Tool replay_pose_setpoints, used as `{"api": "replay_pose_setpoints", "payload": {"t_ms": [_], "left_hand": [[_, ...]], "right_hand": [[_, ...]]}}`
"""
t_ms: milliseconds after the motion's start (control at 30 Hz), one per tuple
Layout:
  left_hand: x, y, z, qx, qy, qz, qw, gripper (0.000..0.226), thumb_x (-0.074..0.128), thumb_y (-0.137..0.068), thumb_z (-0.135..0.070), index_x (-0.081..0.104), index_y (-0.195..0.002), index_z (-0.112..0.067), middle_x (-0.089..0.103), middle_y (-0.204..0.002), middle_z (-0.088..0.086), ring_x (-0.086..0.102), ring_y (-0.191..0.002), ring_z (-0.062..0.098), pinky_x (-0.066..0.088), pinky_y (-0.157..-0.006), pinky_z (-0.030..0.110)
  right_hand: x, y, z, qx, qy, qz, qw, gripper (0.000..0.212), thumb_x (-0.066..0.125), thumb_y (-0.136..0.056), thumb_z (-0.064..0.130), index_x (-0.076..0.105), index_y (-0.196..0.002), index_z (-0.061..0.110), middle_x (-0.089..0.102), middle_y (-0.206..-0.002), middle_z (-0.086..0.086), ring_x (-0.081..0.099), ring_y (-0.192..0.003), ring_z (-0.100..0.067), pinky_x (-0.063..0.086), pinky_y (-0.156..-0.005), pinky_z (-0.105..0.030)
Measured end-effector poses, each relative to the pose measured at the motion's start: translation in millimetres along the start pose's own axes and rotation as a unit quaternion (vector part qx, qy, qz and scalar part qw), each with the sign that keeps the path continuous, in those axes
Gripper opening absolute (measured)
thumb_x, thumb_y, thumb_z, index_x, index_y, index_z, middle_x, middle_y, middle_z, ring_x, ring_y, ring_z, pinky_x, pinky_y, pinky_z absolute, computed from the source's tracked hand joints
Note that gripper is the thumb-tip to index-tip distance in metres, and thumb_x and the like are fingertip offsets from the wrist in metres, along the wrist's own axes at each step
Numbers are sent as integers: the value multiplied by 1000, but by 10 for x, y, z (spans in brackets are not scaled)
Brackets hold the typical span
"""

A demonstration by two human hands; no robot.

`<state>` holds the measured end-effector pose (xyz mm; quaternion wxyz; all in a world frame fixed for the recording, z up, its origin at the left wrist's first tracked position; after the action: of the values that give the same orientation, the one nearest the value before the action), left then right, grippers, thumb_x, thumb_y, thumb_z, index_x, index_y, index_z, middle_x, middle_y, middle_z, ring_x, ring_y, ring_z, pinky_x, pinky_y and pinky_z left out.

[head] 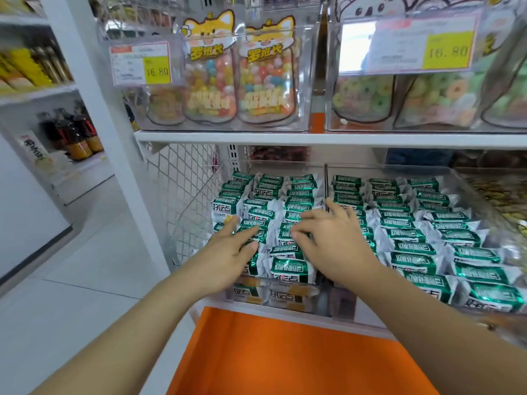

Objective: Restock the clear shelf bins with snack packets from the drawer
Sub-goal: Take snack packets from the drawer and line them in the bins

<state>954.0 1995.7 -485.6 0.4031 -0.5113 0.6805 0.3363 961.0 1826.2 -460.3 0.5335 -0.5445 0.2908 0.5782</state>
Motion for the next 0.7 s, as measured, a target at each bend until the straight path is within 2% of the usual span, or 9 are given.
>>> {"api": "replay_pose_setpoints", "payload": {"t_ms": [100, 200, 333, 400, 467, 533, 600, 633, 700], "left_hand": [[109, -58, 66, -19, -63, 8, 998, 50, 25, -102, -40, 17, -151, -32, -12, -159, 8, -8, -147, 24, -1, -117, 34], [175, -79, 44, -33, -102, 14, 994, 50, 22, -103, -40, 13, -152, -32, -16, -158, 11, -10, -146, 31, 1, -118, 40], [230, -94, -40, -59, -122, 12, 991, 51, 20, -103, -41, 9, -152, -31, -18, -157, 12, -13, -145, 32, 4, -118, 43], [225, -91, -67, -67, -122, 11, 990, 51, 21, -103, -41, 9, -152, -31, -17, -158, 12, -13, -145, 32, 6, -117, 45], [205, -68, -72, -71, -129, 3, 989, 51, 21, -103, -42, 11, -152, -32, -15, -158, 12, -12, -146, 32, 6, -118, 47], [163, 4, -92, -64, -138, -44, 987, 50, 23, -102, -43, 17, -150, -33, -8, -160, 10, -8, -146, 30, 6, -117, 49], [106, 174, -177, -17, -124, -145, 981, 45, 28, -101, -43, 33, -145, -32, 13, -159, 7, 8, -146, 27, 12, -116, 48], [78, 296, -230, 21, -107, -197, 974, 43, 31, -99, -41, 44, -139, -30, 29, -153, 4, 22, -141, 25, 20, -113, 45], [71, 580, -297, 103, -74, -271, 954, 38, 35, -92, -35, 59, -121, -26, 54, -127, -4, 47, -118, 17, 34, -98, 35]], "right_hand": [[9, 218, 109, -44, 82, 47, 995, 37, 32, -101, 46, 57, -127, 39, 42, -146, 16, 3, -148, -26, -10, -112, -59], [48, 326, 145, -64, 163, 54, 983, 39, 35, -99, 48, 56, -130, 37, 42, -148, 9, 2, -148, -29, -20, -106, -60], [116, 293, 173, -38, 245, 76, 966, 34, 39, -99, 45, 67, -112, 31, 55, -136, 5, 7, -147, -30, -21, -104, -64], [143, 272, 181, -20, 265, 78, 961, 30, 42, -99, 41, 70, -102, 30, 62, -126, 6, 10, -146, -30, -20, -104, -65], [122, 285, 198, -13, 265, 76, 961, 29, 44, -98, 41, 71, -100, 30, 63, -123, 5, 11, -146, -29, -18, -105, -65], [63, 347, 215, -23, 230, 52, 972, 31, 47, -95, 46, 71, -104, 30, 65, -122, 4, 21, -144, -30, -11, -108, -66], [-32, 488, 232, -59, 182, -45, 980, 27, 57, -88, 45, 75, -99, 27, 71, -110, 4, 45, -132, -32, 10, -111, -66], [-68, 592, 244, -85, 150, -105, 979, 25, 58, -87, 42, 75, -94, 25, 71, -104, 4, 53, -123, -32, 21, -111, -62], [-66, 853, 295, -145, 91, -185, 968, 29, 48, -88, 35, 74, -90, 23, 70, -98, 4, 59, -108, -29, 33, -101, -47]]}}
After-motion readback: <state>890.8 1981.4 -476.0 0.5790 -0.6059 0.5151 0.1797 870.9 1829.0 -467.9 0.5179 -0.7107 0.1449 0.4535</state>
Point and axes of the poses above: each hand's wrist, its own y-axis away from the middle knuckle, its own x-axis out of the palm, z = x × y, the point moved 6 cm from there along -y, towards the middle knuckle
